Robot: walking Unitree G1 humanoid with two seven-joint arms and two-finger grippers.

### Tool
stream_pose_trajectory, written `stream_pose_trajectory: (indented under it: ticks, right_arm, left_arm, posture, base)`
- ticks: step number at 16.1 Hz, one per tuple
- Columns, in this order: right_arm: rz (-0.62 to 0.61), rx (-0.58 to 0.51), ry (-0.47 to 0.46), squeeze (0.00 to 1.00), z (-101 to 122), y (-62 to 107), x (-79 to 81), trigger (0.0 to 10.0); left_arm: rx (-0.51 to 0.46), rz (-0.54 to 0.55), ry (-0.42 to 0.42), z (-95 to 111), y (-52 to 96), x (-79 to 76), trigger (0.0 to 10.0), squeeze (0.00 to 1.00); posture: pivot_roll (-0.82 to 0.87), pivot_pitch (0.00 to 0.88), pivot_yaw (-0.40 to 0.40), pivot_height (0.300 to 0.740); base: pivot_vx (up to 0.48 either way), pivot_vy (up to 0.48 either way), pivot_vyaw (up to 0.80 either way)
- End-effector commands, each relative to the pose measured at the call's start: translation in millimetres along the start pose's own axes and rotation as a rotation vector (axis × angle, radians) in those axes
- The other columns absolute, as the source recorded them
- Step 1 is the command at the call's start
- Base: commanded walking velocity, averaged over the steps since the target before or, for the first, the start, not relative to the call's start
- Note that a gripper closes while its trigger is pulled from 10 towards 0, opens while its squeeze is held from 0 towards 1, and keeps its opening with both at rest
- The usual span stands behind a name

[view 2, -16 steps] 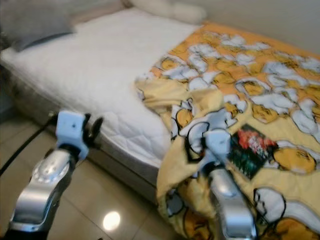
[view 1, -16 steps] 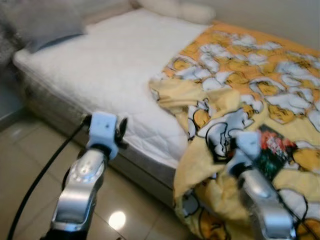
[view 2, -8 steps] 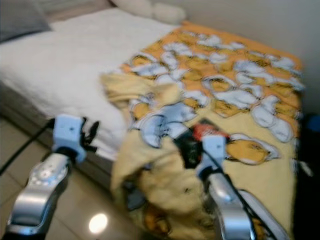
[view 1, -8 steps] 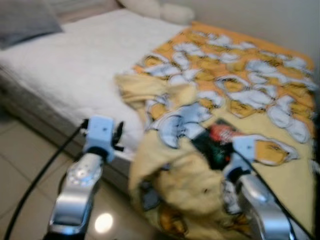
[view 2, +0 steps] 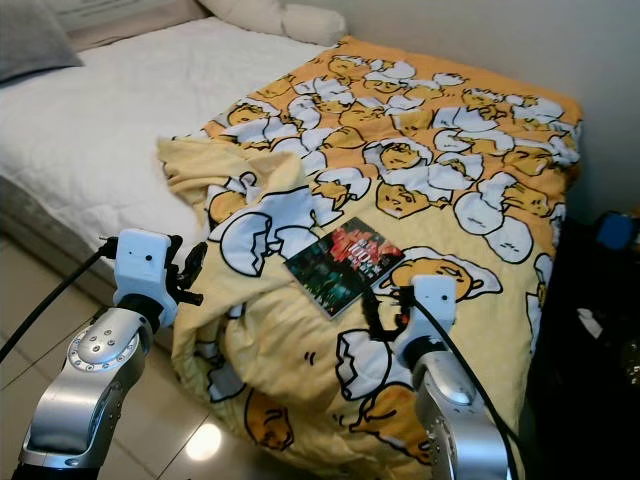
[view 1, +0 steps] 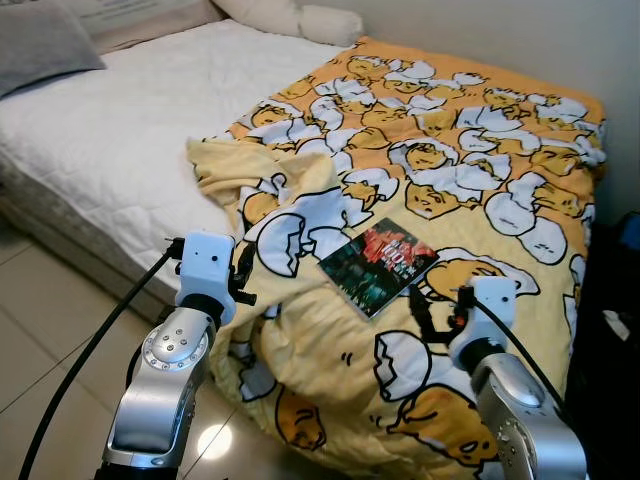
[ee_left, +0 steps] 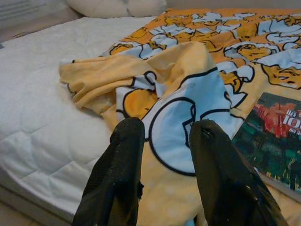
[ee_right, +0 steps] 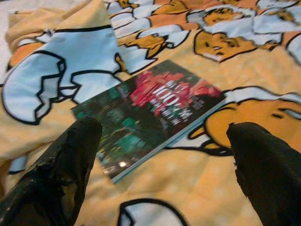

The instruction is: Clean up the room

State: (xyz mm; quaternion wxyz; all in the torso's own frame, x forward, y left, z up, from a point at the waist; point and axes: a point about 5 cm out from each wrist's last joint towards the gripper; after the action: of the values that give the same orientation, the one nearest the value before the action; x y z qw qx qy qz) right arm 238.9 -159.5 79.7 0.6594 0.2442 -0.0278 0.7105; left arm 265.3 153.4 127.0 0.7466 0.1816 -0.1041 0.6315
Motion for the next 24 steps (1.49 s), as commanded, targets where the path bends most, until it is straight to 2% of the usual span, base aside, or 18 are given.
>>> stream_pose_trajectory:
  ticks: [1,4,5,6,7,8,10,14,16,18,20,24]
  right_arm:
    - [0.007,-0.020,-0.003,0.00,8,-0.8,1.6,10.0]
    - [0.021,-0.025,-0.028,0.00,9,-3.3,1.6,10.0]
    - [0.053,-0.033,-0.073,0.62,11,-4.9,4.5,10.0]
    - [0.060,0.003,-0.116,1.00,9,-12.6,5.3,10.0]
    - [0.050,0.040,-0.174,1.00,7,-23.5,4.5,10.0]
    - [0.034,0.079,-0.279,1.00,4,-38.1,2.4,10.0]
    - [0.028,0.135,-0.398,1.00,-1,-58.2,-0.8,10.0]
    - [-0.059,0.185,-0.534,1.00,-4,-87.0,-12.5,10.0]
    - [-0.098,0.201,-0.533,1.00,-4,-90.4,-18.5,10.0]
    - [-0.099,0.187,-0.602,1.00,0,-93.5,-23.2,10.0]
    - [-0.124,0.196,-0.610,1.00,-6,-94.4,-27.4,10.0]
    - [-0.142,0.211,-0.646,1.00,-12,-94.9,-27.7,10.0]
  left_arm:
    - [0.005,0.006,-0.013,0,0.2,4.0,10.0,0.00]
    - [0.006,0.003,-0.020,0,-0.2,5.3,10.0,0.00]
    - [0.005,-0.002,-0.023,0,-0.6,5.8,10.0,0.00]
    - [-0.005,-0.031,-0.036,1,-1.9,5.0,10.0,0.00]
    - [-0.012,-0.085,-0.047,1,-3.3,2.3,10.0,0.00]
    - [-0.023,-0.174,-0.038,2,-4.4,-2.0,10.0,0.00]
    - [-0.046,-0.297,-0.063,4,-5.5,-6.1,10.0,0.00]
    - [-0.074,-0.540,-0.119,9,-7.4,-15.6,10.0,0.00]
    - [-0.075,-0.579,-0.127,9,-6.2,-15.2,10.0,0.00]
    - [-0.060,-0.616,-0.121,6,-1.7,-13.3,10.0,0.00]
    - [-0.049,-0.635,-0.125,4,-0.1,-12.6,10.0,0.00]
    - [-0.049,-0.672,-0.120,6,1.3,-12.3,10.0,0.00]
  posture:
    - [-0.09,0.000,-0.038,0.740]
    - [-0.09,0.000,-0.035,0.740]
    - [-0.09,0.000,-0.027,0.740]
    - [-0.09,0.000,-0.023,0.740]
    - [-0.09,0.000,-0.020,0.740]
    - [-0.09,0.000,-0.013,0.740]
    - [-0.08,0.000,-0.006,0.740]
    - [-0.05,0.000,0.019,0.740]
    - [-0.05,0.000,0.026,0.740]
    - [-0.04,0.000,0.045,0.740]
    - [-0.04,0.000,0.050,0.740]
    - [-0.03,0.000,0.055,0.740]
  base:
    - [0.000,0.000,0.00]
    - [0.000,0.000,0.00]
    - [0.000,0.000,0.00]
    - [0.000,0.000,0.00]
    - [0.000,0.000,0.00]
    - [0.000,0.000,0.00]
    - [0.000,0.000,0.00]
    - [0.000,0.000,0.00]
    - [0.000,0.000,0.00]
    - [0.000,0.000,0.00]
    - [0.000,0.000,0.00]
    - [0.000,0.000,0.00]
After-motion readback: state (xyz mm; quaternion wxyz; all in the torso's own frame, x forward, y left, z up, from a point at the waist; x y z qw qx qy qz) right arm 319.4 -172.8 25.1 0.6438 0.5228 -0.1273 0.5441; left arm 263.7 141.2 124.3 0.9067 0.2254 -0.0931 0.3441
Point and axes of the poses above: a point about 5 cm out from each wrist's last joint towards the gripper, its own y axis pointing back from the gripper into the wrist, its own z axis along the axis of the wrist's last joint, x = y × z, and after that the axes turned 15 degrees about -y, right-handed
